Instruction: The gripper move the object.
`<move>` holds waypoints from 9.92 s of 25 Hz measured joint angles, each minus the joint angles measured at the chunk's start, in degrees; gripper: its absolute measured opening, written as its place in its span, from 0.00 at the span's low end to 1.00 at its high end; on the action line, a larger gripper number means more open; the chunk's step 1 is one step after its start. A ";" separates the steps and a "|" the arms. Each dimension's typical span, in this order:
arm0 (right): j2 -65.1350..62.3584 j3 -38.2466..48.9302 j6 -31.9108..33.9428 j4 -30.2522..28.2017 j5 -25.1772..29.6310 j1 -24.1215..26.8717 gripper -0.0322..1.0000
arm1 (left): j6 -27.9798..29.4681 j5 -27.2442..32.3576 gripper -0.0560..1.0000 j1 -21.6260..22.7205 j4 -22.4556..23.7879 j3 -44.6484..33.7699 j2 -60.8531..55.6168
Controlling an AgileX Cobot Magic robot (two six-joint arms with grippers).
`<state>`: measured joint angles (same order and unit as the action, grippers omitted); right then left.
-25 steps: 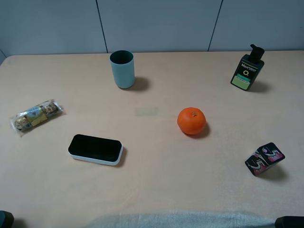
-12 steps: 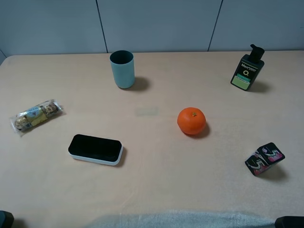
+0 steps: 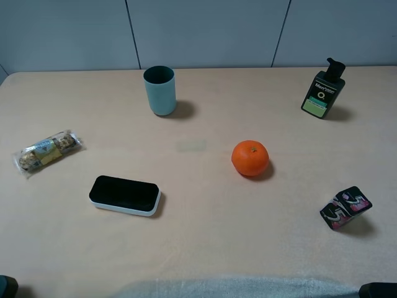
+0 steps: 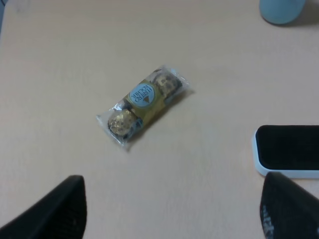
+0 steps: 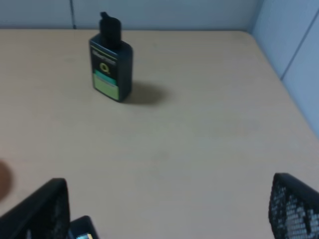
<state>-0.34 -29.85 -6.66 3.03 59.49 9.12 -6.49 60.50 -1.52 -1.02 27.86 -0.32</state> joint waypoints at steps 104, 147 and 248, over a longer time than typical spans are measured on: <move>74.87 -4.74 -14.67 5.17 -5.44 -11.95 0.60 | 0.00 0.00 0.73 0.00 0.00 0.00 0.00; 80.80 0.55 -10.45 8.81 -13.92 -11.95 0.60 | 0.00 0.00 0.73 0.00 0.00 0.00 0.00; 92.13 -23.35 -12.67 11.88 -7.04 -11.95 0.38 | 0.00 0.00 0.73 0.00 0.00 0.00 0.00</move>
<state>91.79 -53.20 -19.33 14.91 52.44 -2.83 -6.49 60.50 -1.52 -1.02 27.86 -0.32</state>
